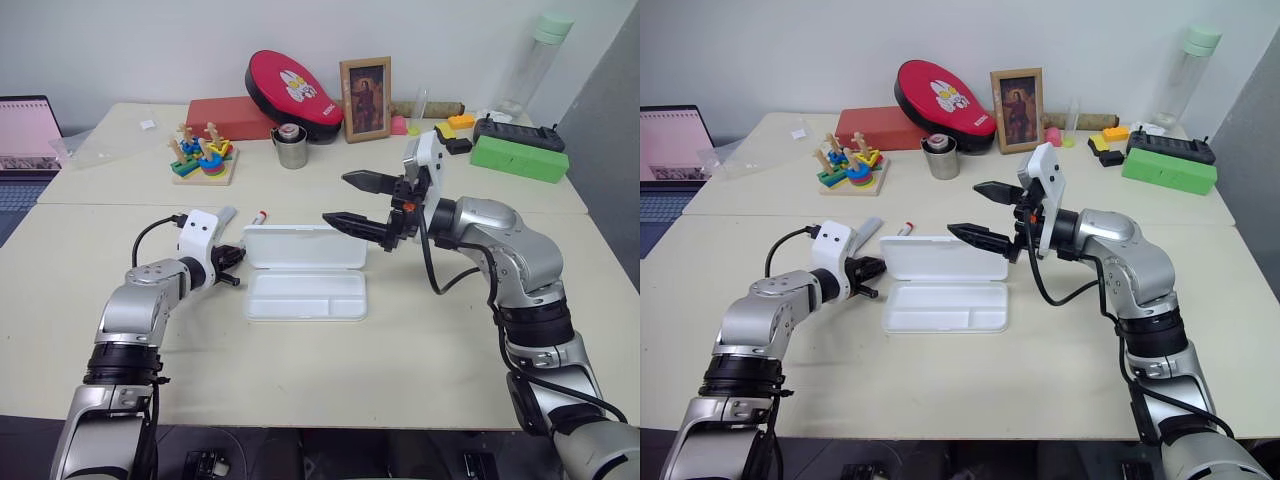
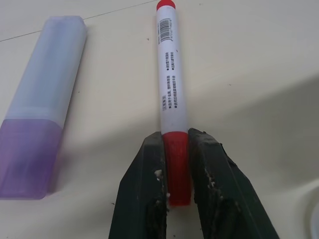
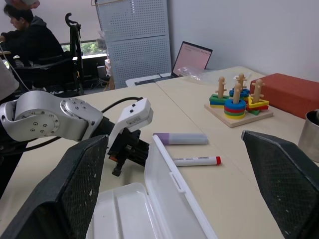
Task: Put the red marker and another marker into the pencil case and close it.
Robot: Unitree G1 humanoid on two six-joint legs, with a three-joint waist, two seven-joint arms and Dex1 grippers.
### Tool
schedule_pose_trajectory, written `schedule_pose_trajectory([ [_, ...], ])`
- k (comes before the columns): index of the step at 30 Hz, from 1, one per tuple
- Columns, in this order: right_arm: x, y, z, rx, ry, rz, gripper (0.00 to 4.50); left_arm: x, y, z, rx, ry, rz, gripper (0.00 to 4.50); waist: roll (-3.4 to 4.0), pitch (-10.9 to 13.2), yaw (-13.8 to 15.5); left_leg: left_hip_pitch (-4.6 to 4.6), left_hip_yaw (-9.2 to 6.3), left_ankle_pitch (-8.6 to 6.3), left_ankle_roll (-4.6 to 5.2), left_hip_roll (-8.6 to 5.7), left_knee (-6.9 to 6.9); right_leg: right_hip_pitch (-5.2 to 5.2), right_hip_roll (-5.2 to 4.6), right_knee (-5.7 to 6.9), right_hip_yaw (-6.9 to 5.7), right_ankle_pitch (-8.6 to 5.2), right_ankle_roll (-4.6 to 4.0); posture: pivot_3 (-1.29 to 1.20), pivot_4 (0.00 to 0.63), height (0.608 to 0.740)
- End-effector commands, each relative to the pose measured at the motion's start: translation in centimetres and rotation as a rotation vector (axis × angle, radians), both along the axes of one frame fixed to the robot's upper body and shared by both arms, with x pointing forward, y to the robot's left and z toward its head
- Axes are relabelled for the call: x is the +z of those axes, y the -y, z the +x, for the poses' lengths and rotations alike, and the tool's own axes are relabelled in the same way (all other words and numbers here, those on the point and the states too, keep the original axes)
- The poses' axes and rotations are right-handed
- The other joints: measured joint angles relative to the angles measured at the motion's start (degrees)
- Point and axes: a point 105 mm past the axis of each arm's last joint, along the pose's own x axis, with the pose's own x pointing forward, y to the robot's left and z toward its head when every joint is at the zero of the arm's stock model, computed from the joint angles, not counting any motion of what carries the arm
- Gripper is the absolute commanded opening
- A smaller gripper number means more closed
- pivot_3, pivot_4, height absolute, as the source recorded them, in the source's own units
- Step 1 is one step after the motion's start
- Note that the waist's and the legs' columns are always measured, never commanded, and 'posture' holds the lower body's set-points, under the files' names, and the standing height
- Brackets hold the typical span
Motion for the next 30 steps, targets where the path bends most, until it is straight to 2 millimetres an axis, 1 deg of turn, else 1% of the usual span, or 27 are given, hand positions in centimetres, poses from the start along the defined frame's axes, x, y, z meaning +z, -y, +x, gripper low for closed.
schedule_pose_trajectory([
  [1,1.8,-0.2,-0.5,0.026,0.064,0.026,4.5,-0.6,-1.3,0.0,0.061,-0.014,0.024,0.4,0.0,0.0,0.0,0.01,0.0,0.0,0.0,0.0,0.0,0.0,0.0,0.0,0.0,0.0,0.0,0.0,0.15,0.74],
  [3,1.7,-0.2,-0.5,0.023,0.064,0.026,4.5,-0.3,-1.7,0.1,0.083,0.01,0.035,0.4,0.0,0.0,0.0,0.01,0.0,0.0,0.0,0.0,0.0,0.0,0.0,0.01,0.0,0.0,0.0,0.0,0.15,0.74],
  [6,2.0,0.1,-0.5,0.022,0.066,0.031,4.5,1.1,-2.1,0.8,0.113,0.09,0.047,0.4,0.0,0.0,0.0,0.01,0.0,0.0,0.0,0.0,0.0,0.0,0.0,0.01,0.0,0.0,0.0,0.0,0.15,0.74],
  [7,2.1,0.2,-0.6,0.03,0.067,0.034,4.5,2.4,-2.1,1.1,0.118,0.14,0.036,0.4,0.0,0.0,0.0,0.01,0.0,0.0,0.0,0.0,0.0,0.0,0.0,0.01,0.0,0.0,0.0,0.0,0.15,0.74],
  [9,2.2,0.4,-0.9,0.044,0.07,0.03,4.5,5.5,-2.0,1.3,0.101,0.27,0.02,0.4,0.0,0.0,0.0,0.0,0.0,0.0,0.0,0.0,0.0,-0.02,0.0,0.0,0.0,0.0,0.0,0.0,0.15,0.74],
  [10,2.3,0.5,-1.0,0.048,0.071,0.027,4.5,6.6,-1.9,1.3,0.09,0.316,0.016,0.4,0.0,0.0,0.0,-0.02,0.0,0.0,0.0,0.0,0.0,-0.04,0.0,-0.01,0.0,0.0,0.0,0.0,0.15,0.74],
  [11,2.3,0.7,-1.1,0.048,0.071,0.02,4.5,8.4,-1.4,1.1,0.05,0.384,-0.013,0.4,0.0,0.0,0.0,-0.04,0.0,0.0,0.0,0.0,-0.01,-0.05,0.0,-0.04,0.0,0.0,0.0,0.0,0.15,0.74],
  [13,1.9,1.6,-1.8,0.072,0.072,-0.026,4.5,12.2,0.5,-0.1,-0.123,0.509,-0.013,0.4,-0.01,0.0,0.0,-0.1,0.0,0.0,0.0,0.0,-0.02,-0.07,0.0,-0.07,-0.01,0.0,0.0,0.0,0.15,0.74],
  [14,1.8,2.0,-2.1,0.083,0.071,-0.045,4.5,13.4,1.7,-1.0,-0.224,0.538,0.003,0.4,-0.02,0.0,0.1,-0.16,-0.01,0.0,-0.01,0.0,-0.02,-0.11,0.0,-0.1,-0.02,0.0,0.0,0.0,0.15,0.74],
  [16,1.8,2.7,-2.5,0.09,0.071,-0.065,4.5,14.6,3.6,-2.7,-0.405,0.546,0.036,0.4,-0.02,0.0,0.2,-0.21,0.0,0.0,-0.01,0.0,-0.02,-0.12,0.0,-0.15,-0.03,0.0,0.0,0.0,0.15,0.74],
  [18,2.0,3.5,-2.4,0.063,0.078,-0.08,4.5,15.6,5.1,-4.5,-0.565,0.535,0.055,0.4,0.0,0.0,0.1,-0.22,0.02,0.0,-0.01,0.0,-0.03,-0.11,-0.01,-0.19,-0.01,0.0,0.0,0.0,0.15,0.74],
  [19,2.1,4.0,-2.3,0.047,0.083,-0.087,4.5,15.8,5.8,-5.3,-0.639,0.518,0.071,0.4,0.01,0.0,0.1,-0.22,0.03,0.0,0.0,0.0,-0.03,-0.11,-0.01,-0.18,-0.01,0.0,0.0,0.0,0.15,0.74],
  [21,2.3,4.9,-2.4,0.029,0.087,-0.098,4.5,15.2,6.8,-6.8,-0.77,0.448,0.119,0.4,0.01,0.0,0.0,-0.19,0.02,0.0,0.0,0.0,-0.03,-0.12,0.0,-0.13,-0.01,0.0,0.0,0.0,0.15,0.74],
  [23,2.5,5.6,-2.4,0.015,0.084,-0.09,4.5,14.1,7.7,-7.9,-0.893,0.387,0.22,0.4,-0.01,0.0,0.0,-0.18,0.03,-0.01,0.01,0.0,-0.02,-0.11,0.0,-0.13,0.0,-0.01,0.01,0.0,0.15,0.74],
  [25,2.6,6.1,-2.5,0.007,0.076,-0.083,4.5,12.8,8.1,-8.6,-0.991,0.312,0.324,0.4,0.03,0.1,0.0,-0.19,0.05,-0.01,0.01,0.0,-0.02,-0.11,0.0,-0.13,0.02,-0.01,0.01,0.0,0.15,0.74],
  [28,2.0,6.4,-2.5,-0.002,0.065,-0.102,4.5,10.5,8.0,-8.8,-1.078,0.203,0.437,0.4,0.07,0.1,0.0,-0.18,0.06,-0.01,0.01,0.0,-0.02,-0.12,0.0,-0.13,0.03,-0.01,0.0,0.0,0.15,0.74],
  [30,1.5,6.3,-2.8,0.007,0.056,-0.112,4.5,8.7,8.0,-8.3,-1.109,0.159,0.477,0.4,0.07,0.1,0.0,-0.18,0.06,-0.01,0.01,0.0,-0.02,-0.12,0.01,-0.13,0.02,-0.01,0.01,0.0,0.15,0.74],
])
